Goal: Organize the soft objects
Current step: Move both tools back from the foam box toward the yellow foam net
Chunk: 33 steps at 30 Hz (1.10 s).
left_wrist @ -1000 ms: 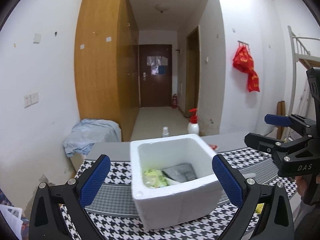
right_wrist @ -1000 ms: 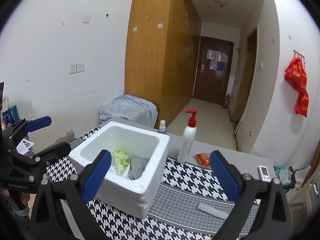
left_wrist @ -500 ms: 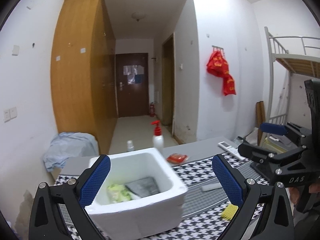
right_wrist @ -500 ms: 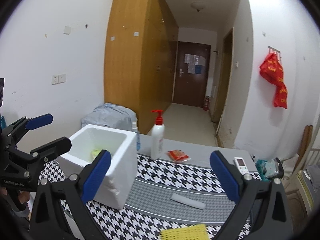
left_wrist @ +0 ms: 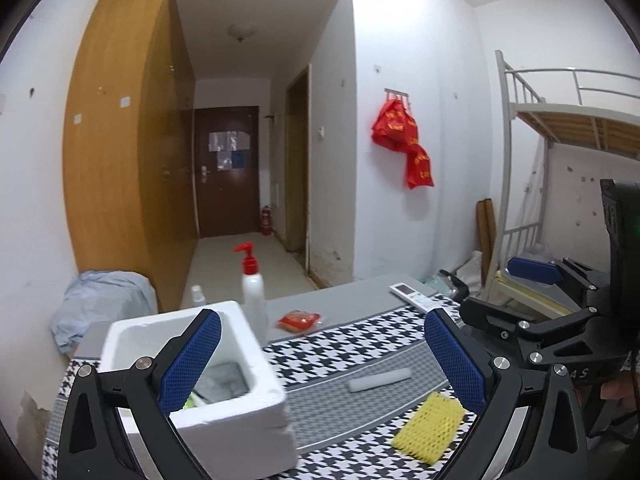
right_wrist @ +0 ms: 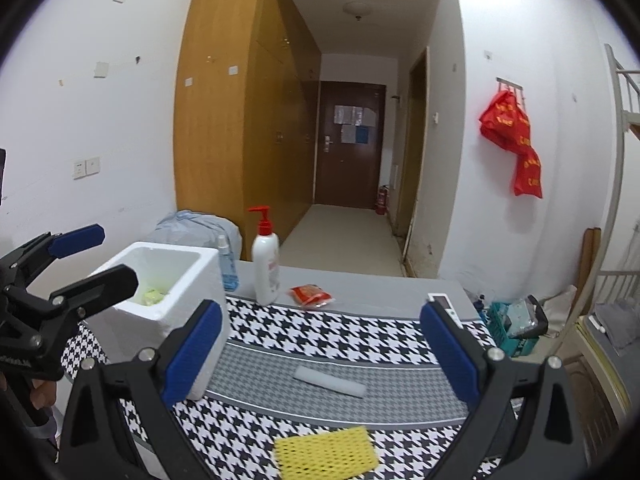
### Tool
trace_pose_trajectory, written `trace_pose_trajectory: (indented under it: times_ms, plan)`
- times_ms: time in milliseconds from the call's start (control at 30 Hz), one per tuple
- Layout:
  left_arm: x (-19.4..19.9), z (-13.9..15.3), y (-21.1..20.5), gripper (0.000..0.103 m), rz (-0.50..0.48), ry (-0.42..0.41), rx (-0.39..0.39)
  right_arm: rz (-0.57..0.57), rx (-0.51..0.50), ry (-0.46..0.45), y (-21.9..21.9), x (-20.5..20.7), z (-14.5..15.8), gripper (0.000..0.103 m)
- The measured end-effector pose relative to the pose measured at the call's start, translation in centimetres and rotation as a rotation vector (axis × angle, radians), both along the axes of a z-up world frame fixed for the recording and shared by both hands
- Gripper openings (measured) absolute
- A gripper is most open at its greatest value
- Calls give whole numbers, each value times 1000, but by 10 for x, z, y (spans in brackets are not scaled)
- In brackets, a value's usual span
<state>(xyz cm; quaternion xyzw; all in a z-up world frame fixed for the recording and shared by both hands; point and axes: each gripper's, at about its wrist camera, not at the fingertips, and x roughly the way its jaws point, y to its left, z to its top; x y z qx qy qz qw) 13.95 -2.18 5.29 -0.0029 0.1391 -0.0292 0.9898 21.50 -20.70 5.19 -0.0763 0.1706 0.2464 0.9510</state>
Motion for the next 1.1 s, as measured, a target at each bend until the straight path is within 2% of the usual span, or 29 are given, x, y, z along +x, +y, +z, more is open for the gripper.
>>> trace_pose_trajectory:
  times_ms: [333,700,1100]
  plan:
    - [5,-20,-32,102,-84,31,27,-66,-3,17,-27,6,-18,101]
    - [11,-62,-59,102,-201,111,46,-66,-3,67,-43,25,-41,101]
    - [27,-105,-77,102,-202,206,46,-70,-18,163,-57,46,-70,101]
